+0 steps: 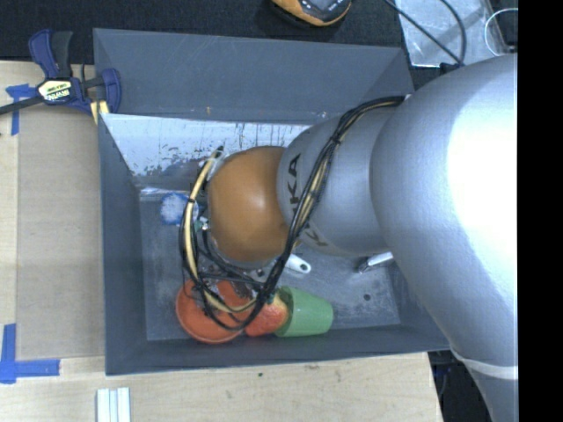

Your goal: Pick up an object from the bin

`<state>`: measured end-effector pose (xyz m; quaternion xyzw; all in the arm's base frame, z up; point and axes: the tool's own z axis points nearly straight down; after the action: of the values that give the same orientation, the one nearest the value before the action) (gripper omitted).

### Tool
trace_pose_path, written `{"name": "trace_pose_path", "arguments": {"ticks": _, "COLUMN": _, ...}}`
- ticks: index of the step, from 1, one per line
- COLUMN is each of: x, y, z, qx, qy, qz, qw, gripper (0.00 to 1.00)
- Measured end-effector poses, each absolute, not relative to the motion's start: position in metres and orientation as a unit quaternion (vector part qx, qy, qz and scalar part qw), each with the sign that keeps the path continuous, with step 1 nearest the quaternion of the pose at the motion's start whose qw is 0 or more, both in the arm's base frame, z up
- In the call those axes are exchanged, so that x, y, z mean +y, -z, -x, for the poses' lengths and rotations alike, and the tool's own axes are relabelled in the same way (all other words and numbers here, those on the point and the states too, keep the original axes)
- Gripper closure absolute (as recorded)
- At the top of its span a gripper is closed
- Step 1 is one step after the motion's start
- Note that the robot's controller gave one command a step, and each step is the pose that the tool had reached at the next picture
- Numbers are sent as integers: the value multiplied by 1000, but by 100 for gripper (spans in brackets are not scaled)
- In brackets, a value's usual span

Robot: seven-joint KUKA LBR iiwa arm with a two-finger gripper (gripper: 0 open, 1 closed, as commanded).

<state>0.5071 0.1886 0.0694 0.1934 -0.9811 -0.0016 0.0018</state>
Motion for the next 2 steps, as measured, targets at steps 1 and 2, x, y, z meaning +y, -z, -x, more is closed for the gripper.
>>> {"name": "trace_pose_path", "arguments": {"ticks": 1, "x": 187, "y": -75, "z": -506, "qx": -987, "qy": 1, "qz": -162, "qw": 3, "gripper": 100}}
{"name": "trace_pose_path", "arguments": {"ticks": 2, "x": 188, "y": -83, "z": -507, "qx": -985, "qy": 2, "qz": -174, "qw": 1, "gripper": 100}}
